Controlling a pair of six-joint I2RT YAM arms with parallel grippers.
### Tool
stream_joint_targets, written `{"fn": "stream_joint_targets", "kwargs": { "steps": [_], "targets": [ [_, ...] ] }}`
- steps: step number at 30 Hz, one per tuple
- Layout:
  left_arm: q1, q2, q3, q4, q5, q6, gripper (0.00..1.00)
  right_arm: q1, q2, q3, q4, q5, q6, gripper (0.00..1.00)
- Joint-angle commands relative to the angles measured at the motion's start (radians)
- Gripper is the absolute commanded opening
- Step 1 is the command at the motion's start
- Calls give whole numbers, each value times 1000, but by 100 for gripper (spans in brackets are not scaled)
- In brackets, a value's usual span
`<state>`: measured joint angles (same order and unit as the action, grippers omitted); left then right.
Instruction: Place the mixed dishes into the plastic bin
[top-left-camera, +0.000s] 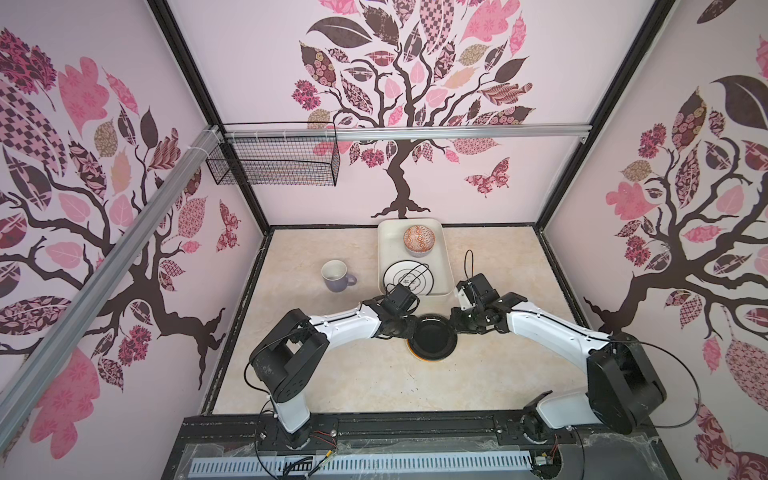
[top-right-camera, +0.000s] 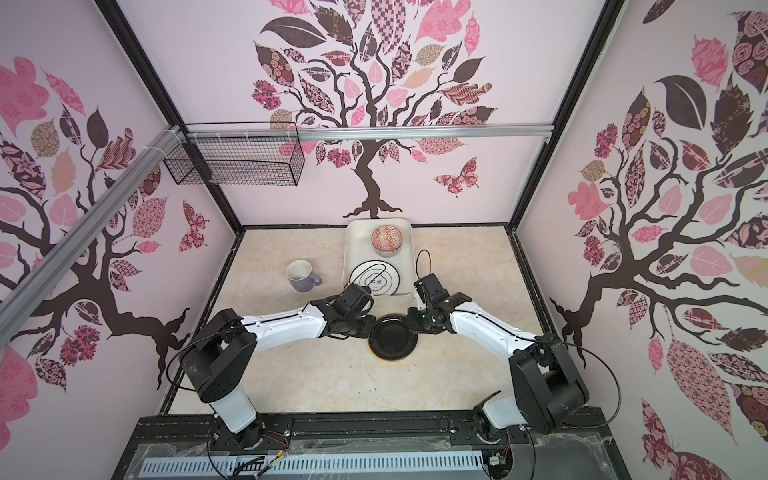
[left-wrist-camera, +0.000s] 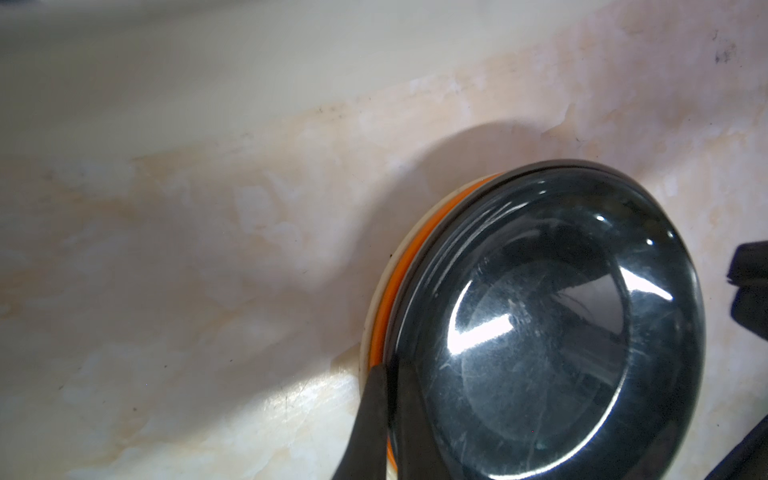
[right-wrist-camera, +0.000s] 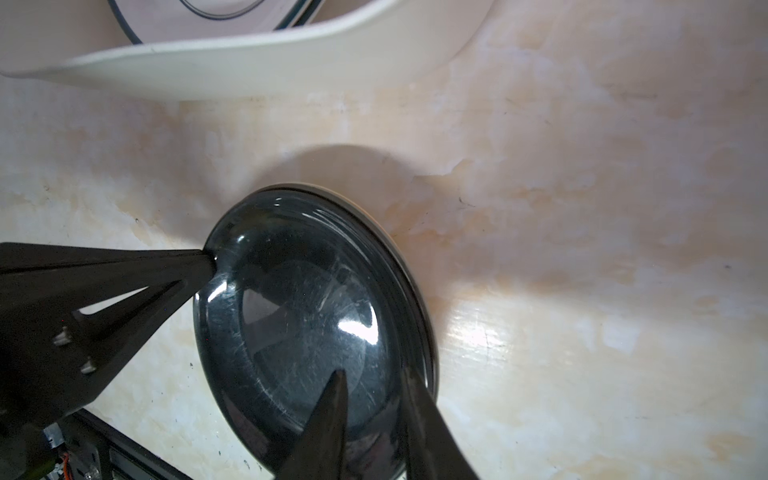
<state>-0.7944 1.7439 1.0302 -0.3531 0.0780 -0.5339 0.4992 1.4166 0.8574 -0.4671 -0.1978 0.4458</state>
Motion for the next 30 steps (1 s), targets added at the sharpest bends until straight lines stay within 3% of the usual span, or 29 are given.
{"fn": "stream_joint_targets", "kwargs": {
  "steps": [1,4,7,15,30],
  "targets": [
    [-2,15,3,-36,-16,2,9,4,0,8,-13,15,-2,27],
    [-2,-11,-2,-47,-26,2,22,5,27,8,-19,19,-2,27],
    [-2,-43,-5,-63,-39,1,29,7,52,2,-10,15,-3,26],
    [-2,-95,-20,-86,-58,-5,30,38,99,8,-5,54,-3,24],
    [-2,-119,-26,-93,-61,-8,30,41,16,55,-85,144,-25,25]
  ]
}}
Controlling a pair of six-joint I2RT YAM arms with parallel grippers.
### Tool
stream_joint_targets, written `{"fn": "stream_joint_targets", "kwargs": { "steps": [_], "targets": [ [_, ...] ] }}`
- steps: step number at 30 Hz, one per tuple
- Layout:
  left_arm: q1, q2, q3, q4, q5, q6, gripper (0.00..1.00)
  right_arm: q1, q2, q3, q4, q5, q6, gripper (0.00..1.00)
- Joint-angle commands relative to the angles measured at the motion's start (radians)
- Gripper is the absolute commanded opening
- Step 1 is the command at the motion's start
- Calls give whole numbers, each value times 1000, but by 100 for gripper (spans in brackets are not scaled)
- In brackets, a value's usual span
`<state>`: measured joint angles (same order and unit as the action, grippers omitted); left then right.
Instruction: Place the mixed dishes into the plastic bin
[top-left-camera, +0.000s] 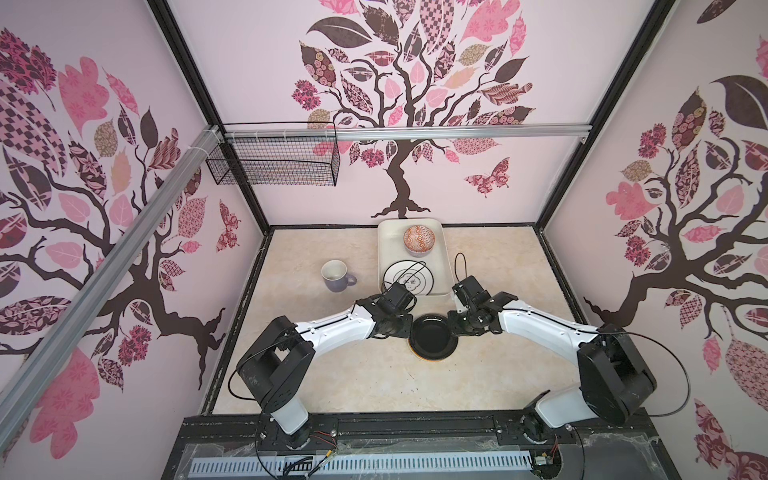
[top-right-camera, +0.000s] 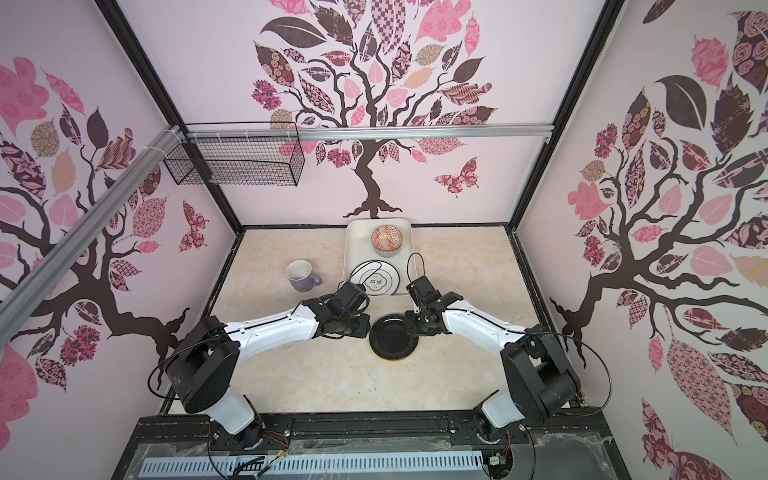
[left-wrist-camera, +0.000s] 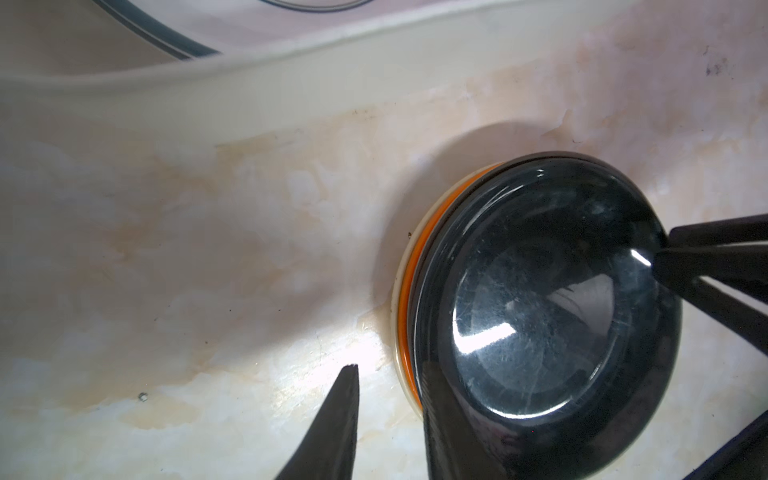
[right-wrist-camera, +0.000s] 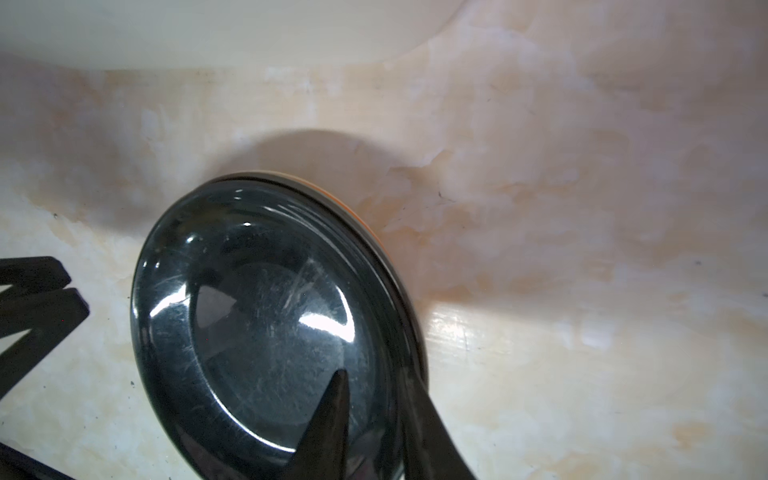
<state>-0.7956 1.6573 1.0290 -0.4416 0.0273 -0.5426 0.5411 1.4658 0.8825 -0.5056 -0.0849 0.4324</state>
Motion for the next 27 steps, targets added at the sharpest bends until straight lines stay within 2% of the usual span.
{"fn": "stream_joint_targets", "kwargs": {
  "steps": [1,10,13,16,17,27],
  "targets": [
    [-1,-35,-28,-3,-10,1,30,-1,-32,28,-44,27,-10,25],
    [-1,-50,-35,1,-4,1,33,-1,-18,9,-35,16,-8,25],
    [0,-53,-41,8,11,5,51,-1,-5,0,-22,7,-5,25],
    [-1,-56,-46,12,13,5,64,0,6,-8,-14,1,-1,25],
    [-1,-56,-47,13,14,6,65,-1,8,-10,-12,0,-1,25],
    [-1,-53,-53,21,17,4,54,0,33,-20,6,-21,0,25]
  ]
}}
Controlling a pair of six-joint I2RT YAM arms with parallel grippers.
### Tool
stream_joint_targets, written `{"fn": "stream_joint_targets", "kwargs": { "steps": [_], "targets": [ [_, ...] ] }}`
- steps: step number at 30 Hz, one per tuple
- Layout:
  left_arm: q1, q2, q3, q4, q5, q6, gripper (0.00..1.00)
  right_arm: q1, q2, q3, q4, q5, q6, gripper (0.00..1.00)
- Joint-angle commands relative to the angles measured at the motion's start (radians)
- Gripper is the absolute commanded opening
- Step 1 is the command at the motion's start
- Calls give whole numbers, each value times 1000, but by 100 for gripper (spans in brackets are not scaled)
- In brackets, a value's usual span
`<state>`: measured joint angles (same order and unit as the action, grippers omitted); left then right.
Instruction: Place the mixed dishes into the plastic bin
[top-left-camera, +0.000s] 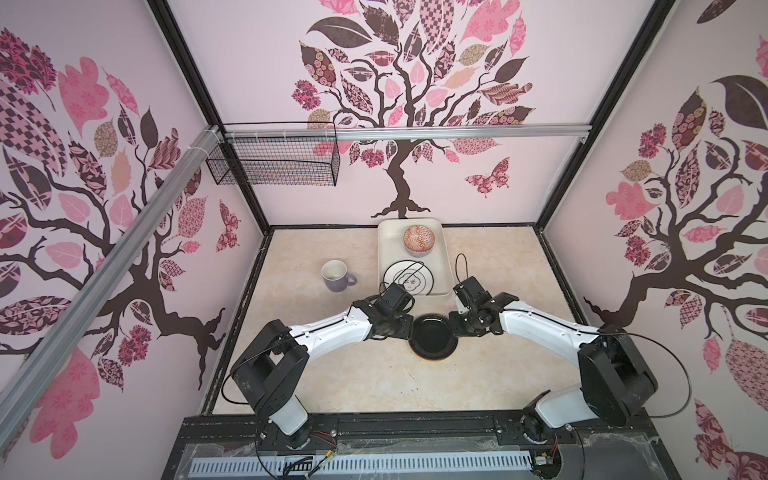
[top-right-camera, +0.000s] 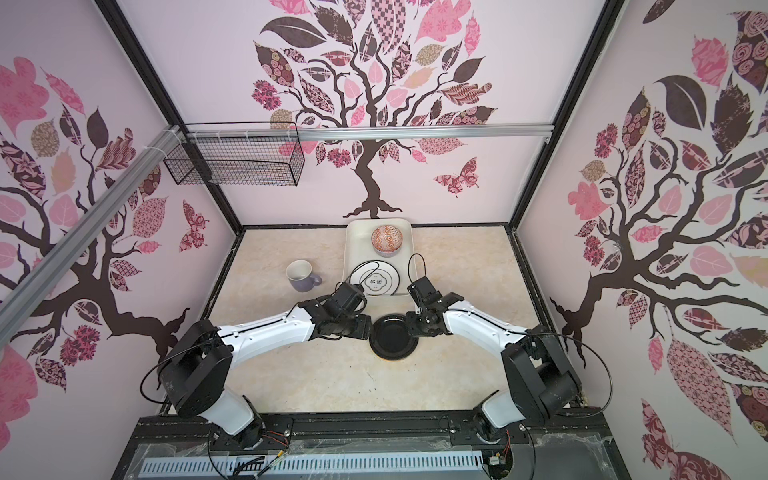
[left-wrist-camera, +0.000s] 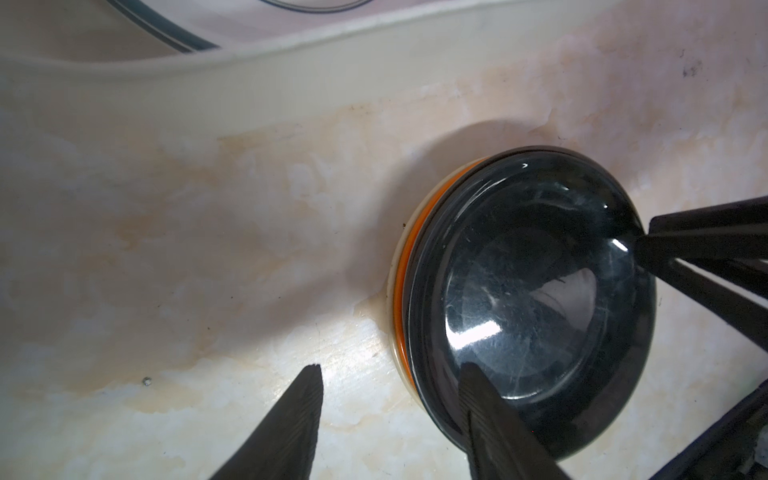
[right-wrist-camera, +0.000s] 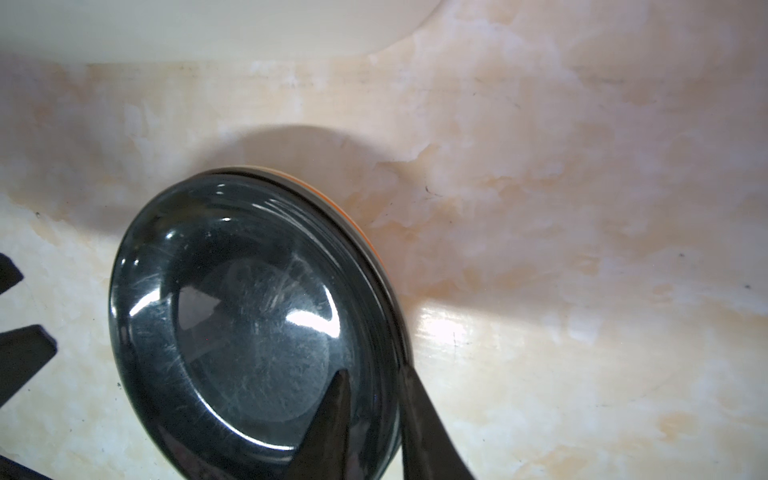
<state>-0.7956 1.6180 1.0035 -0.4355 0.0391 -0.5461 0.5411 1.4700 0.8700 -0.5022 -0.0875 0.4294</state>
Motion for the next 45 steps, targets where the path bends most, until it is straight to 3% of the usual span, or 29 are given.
{"fn": "stream_joint_targets", "kwargs": {
  "steps": [1,34,40,45],
  "targets": [
    [-1,-15,-29,16,5,7,54,0,32,-9,7,-25,4,24],
    [-1,5,-80,76,73,-29,54,48,99,-6,64,-105,9,24],
    [-1,16,-91,93,76,-36,41,49,94,-6,65,-113,9,24],
    [-1,26,-96,101,82,-38,24,50,89,-5,60,-110,9,25]
  ]
}}
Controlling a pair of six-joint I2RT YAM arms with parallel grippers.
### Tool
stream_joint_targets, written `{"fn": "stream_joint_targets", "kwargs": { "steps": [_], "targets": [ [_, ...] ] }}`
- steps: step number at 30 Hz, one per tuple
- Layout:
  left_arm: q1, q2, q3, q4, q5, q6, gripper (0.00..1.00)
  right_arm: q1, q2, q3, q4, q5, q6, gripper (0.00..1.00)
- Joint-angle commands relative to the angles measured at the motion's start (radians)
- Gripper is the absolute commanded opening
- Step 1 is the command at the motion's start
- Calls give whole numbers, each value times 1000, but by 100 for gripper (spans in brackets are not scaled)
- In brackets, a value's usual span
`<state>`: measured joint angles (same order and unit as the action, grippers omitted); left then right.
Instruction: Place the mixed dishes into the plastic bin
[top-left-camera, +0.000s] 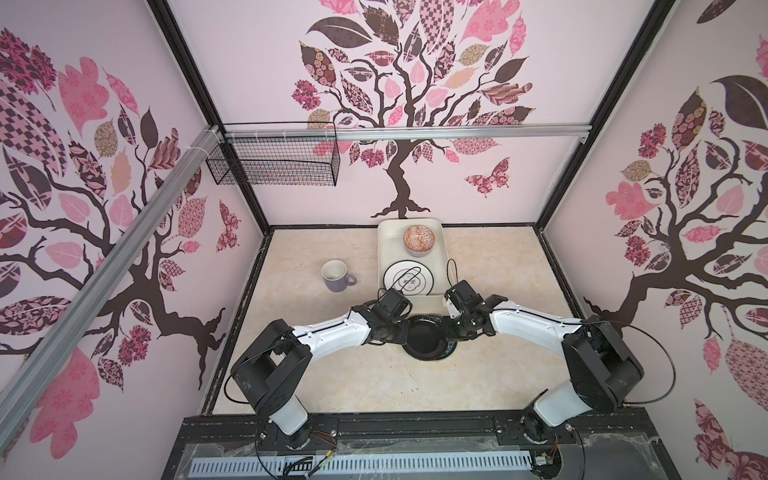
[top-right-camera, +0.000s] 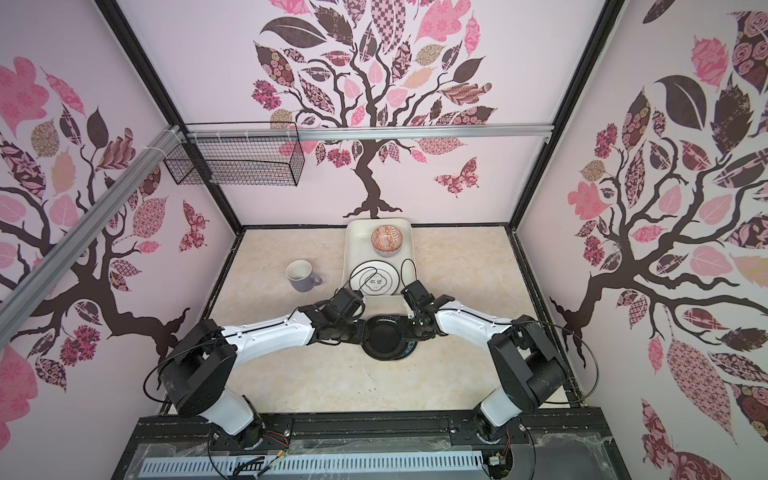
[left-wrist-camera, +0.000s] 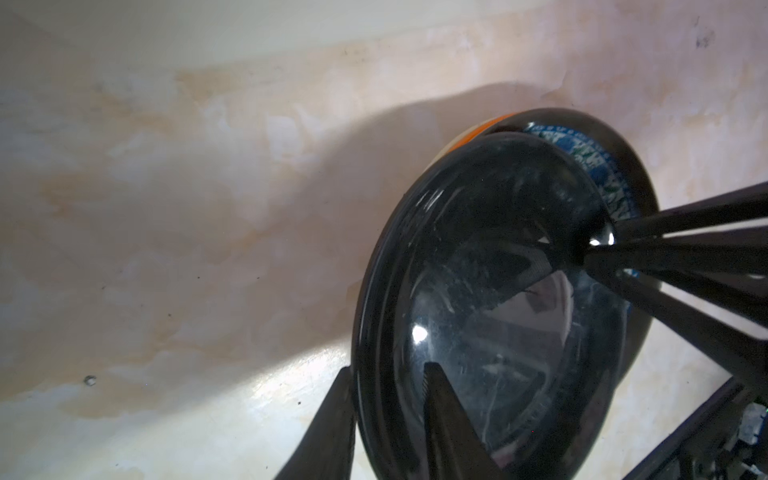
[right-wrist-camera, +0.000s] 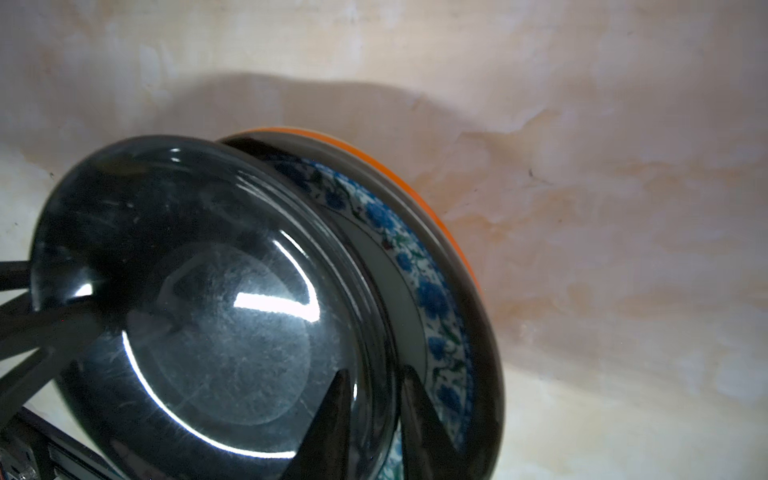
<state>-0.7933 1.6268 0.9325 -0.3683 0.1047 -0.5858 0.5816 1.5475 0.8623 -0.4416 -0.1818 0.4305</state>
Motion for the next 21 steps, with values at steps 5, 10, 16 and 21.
{"fn": "stream_joint_targets", "kwargs": {
  "steps": [5,10,16,21],
  "targets": [
    [-1,21,-25,28,13,7,10,9,2,9,-11,-5,6,29],
    [4,5,-23,13,12,12,1,10,-25,22,-29,15,-1,45],
    [17,-43,-2,-33,1,30,0,9,-96,43,-48,41,-5,66],
    [21,-83,21,-74,-3,41,0,8,-148,64,-76,67,-9,71]
  ]
}}
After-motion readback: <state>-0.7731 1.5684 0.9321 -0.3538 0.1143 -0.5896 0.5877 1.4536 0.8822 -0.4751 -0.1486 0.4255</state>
